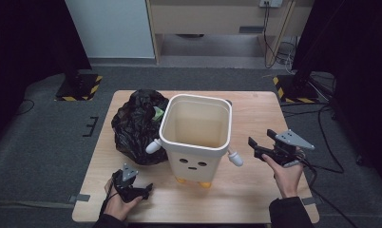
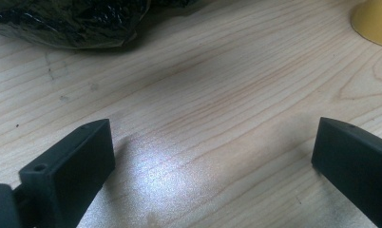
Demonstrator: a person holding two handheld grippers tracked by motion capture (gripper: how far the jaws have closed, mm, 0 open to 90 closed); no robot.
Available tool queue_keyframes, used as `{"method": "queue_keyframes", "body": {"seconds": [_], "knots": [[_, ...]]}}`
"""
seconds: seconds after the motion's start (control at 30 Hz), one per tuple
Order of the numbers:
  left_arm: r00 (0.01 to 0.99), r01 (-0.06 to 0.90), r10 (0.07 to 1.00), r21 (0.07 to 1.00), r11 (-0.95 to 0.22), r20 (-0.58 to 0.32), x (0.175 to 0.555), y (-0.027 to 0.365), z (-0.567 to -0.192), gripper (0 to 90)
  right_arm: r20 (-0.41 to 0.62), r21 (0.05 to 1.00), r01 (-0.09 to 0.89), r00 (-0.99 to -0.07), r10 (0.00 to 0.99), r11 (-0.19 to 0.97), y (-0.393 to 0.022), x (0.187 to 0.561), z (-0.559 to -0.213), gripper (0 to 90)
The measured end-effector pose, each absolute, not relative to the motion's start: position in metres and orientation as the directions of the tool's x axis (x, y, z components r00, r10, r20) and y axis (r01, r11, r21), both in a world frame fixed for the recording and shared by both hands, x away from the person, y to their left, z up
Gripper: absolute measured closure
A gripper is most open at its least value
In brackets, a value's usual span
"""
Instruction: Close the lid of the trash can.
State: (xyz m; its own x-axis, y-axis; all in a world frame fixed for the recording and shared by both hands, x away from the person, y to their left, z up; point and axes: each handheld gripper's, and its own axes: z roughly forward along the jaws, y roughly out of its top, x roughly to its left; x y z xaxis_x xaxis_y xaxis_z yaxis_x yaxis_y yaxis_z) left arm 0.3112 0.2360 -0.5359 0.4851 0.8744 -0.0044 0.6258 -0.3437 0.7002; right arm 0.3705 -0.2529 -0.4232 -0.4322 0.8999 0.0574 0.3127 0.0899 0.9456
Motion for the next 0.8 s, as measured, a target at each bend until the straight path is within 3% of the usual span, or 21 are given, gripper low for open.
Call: {"method": "queue_keyframes", "body": {"seconds": [0.3,0.8], "knots": [[0.485,0.626,0.874,0.7,-0.344,-0.004,0.311,0.236,-0.536,0.0,0.052,0.922,0.369,-0.416,0.908,0.116,-0.262,0.37,-0.445,17.1],[0.485,0.626,0.875,0.7,-0.343,-0.004,0.311,0.236,-0.536,0.0,0.017,0.804,0.552,-0.394,0.919,0.222,-0.285,0.362,-0.506,14.0]]}}
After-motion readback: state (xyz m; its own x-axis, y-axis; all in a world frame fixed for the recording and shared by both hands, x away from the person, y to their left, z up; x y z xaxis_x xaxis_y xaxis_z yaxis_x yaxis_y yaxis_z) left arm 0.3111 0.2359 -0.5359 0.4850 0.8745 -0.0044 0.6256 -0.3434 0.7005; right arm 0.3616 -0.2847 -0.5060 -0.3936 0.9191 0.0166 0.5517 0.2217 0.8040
